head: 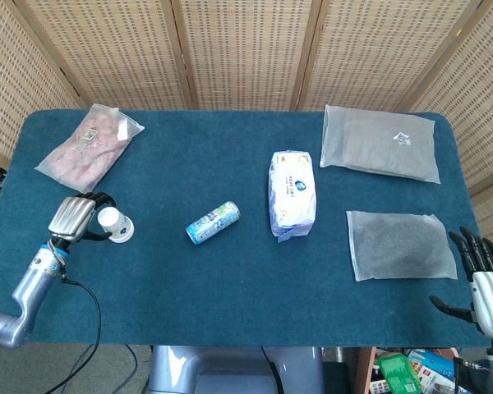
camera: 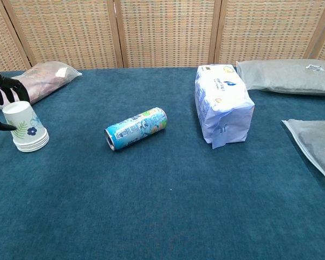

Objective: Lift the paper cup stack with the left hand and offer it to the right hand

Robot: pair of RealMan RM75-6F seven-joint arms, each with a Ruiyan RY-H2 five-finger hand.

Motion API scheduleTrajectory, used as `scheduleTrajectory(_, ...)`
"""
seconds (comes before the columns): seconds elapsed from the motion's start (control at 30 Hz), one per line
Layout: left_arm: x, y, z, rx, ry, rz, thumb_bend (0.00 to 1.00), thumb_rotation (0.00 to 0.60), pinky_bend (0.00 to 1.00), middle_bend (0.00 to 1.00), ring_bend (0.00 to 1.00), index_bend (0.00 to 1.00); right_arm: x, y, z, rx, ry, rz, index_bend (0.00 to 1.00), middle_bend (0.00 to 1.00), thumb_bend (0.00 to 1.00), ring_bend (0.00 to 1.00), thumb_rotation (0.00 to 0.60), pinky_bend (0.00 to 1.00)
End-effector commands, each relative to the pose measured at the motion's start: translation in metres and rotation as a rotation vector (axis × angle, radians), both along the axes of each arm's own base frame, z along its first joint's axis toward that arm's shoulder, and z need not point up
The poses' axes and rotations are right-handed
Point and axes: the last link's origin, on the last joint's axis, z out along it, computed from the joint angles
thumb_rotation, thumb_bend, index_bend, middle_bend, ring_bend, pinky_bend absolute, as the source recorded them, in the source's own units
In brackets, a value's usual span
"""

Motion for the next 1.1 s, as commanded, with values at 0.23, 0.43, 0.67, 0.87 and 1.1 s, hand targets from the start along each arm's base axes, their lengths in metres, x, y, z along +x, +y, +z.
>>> scheduleTrajectory(0.23,-0.004,-0.001,0.006,0.014,-0.03,0.031,0.1,0.6,0.51,0.48,0.48,0.48,0.0,0.0,0.0,0.002,-0.001,-0.001,0.0,0.0,0.0,0.0,0.6,0.0)
scheduleTrajectory(0.43,-0.006,-0.002,0.017,0.039,-0.111,0.055,0.1,0.6,0.52,0.48,0.48,0.49,0.0,0.0,-0.001,0.005,0.004,-0.001,0.0,0.0,0.0,0.0,0.6,0.0)
scheduleTrajectory(0.67,0.011,-0.006,0.04,0.03,-0.493,0.105,0.11,0.6,0.52,0.49,0.48,0.51,-0.001,-0.004,-0.003,0.0,0.008,0.001,0.0,0.0,0.0,0.0,0.6,0.0)
scheduleTrajectory(0.87,0.044,0.001,0.053,-0.12,-0.899,0.164,0.13,0.6,0.51,0.49,0.48,0.51,0.004,-0.023,-0.014,0.0,0.025,0.108,0.0,0.0,0.0,0.0,0.6,0.0)
scheduleTrajectory(1.1,0.073,0.013,0.046,-0.269,-1.061,0.199,0.18,0.6,0.51,0.49,0.48,0.51,0.024,-0.048,-0.018,0.014,0.026,0.297,0.06,0.0,0.0,0.0,0.6,0.0)
